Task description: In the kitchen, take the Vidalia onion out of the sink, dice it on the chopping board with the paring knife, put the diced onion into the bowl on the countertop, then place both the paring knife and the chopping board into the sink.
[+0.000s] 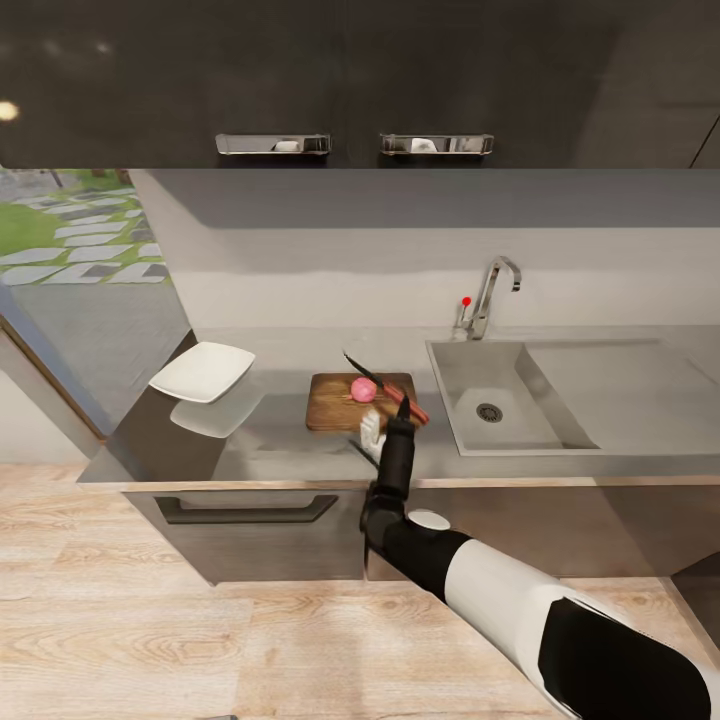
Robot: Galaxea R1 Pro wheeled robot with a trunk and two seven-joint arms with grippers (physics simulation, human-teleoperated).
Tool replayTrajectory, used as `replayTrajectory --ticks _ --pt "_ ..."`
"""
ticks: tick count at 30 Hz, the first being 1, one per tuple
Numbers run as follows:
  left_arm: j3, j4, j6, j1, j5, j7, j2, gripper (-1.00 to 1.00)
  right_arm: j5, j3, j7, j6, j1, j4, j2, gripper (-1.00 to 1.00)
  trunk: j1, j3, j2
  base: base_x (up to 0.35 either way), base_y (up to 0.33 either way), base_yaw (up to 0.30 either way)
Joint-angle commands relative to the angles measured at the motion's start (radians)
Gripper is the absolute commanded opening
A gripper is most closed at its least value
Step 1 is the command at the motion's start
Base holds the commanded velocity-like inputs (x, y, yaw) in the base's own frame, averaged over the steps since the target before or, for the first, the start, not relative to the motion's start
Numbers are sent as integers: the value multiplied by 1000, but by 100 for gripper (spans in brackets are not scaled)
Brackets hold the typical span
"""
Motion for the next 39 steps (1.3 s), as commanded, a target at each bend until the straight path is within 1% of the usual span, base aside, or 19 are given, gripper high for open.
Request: replayTrajectory --ticks 1,5,7,12,23,34,39 --pt "-8 4 -7 -2 8 1 -1 100 -2 4 4 3 6 1 0 -100 1 -2 -2 0 0 0" --pt "-8 4 -7 -2 8 1 -1 100 -2 4 46 3 15 1 0 -100 1 -2 -2 0 0 0" --pt "-8 4 -7 -2 8 1 0 100 -2 4 56 -3 15 1 0 -100 1 -2 -2 0 0 0" --pt "-8 4 -7 -2 7 1 -1 100 -2 4 63 -15 16 1 0 -100 1 -2 -2 0 0 0" --pt "-8 4 -7 -2 8 0 1 100 0 4 61 -17 16 0 0 -100 1 -2 -2 11 0 0" --pt "-8 4 -6 -2 7 -1 2 100 1 3 58 -17 16 -1 0 -100 1 -2 -2 265 0 0" --pt "-8 4 -6 -2 8 -1 2 100 0 3 59 -17 16 0 0 -100 1 -2 -2 79 0 0"
